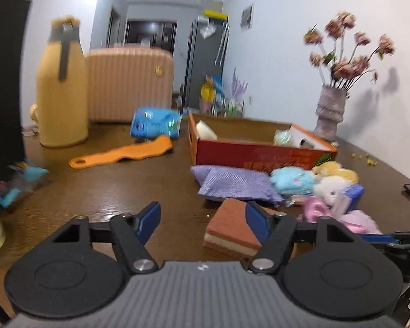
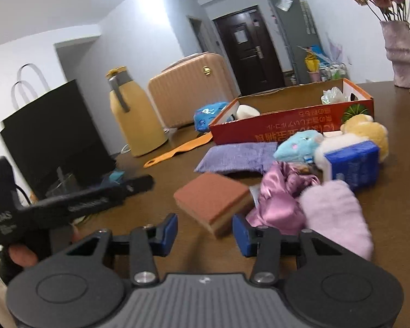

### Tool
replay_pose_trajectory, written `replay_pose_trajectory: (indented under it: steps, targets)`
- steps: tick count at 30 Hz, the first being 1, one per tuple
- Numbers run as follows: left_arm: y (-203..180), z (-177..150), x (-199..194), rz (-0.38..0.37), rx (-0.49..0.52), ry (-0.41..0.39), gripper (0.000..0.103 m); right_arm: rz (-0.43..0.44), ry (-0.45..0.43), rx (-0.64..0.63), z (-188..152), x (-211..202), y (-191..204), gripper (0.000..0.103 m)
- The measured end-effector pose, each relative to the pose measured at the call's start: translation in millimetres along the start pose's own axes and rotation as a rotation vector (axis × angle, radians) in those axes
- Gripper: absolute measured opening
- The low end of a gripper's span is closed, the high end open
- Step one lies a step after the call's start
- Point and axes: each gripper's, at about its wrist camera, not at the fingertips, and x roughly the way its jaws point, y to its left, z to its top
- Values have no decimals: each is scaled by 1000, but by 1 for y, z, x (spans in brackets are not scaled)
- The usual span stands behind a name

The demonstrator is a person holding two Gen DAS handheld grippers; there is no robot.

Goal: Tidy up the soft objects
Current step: 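Grasp the brown scouring pad with the left tool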

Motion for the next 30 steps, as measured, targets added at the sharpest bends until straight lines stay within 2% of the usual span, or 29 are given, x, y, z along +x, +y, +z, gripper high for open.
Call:
replay_pose_trajectory:
  steps: [3,4,5,7,11,13,17,23,26,30]
  targets:
    - [15,5,34,-72,-71,57,66,-22,17,6,8,34,4,45]
    - [21,6,44,-104,-113,81,57,-37,36,10,11,45,5,45]
    - [25,4,52,-131,-147,109,52,-51,48,22,12,54,4,45]
    - [29,0,57,-158,-183,155,35,-73,59,28,12,67,2,45]
    - [27,-13,38,-235,-262,192,35,-109,53,6,15,77,-6,43]
    - [22,-16,32,-239,-257,186,35,-126,53,-5,16,80,-10,43]
    - [28,-13,38,-166,-251,171,37,-91,66,-2,20,81,-18,42]
    - [31,-10,55,-264,-302,222,36,-60,77,-14,21,82,-21,43]
    - [28,-10,51,-253,-313,224,35,-51,72,-4,19,79,-22,43]
    - [22,-2,31,-249,-294,174,34,-30,55,-1,23,69,-21,41]
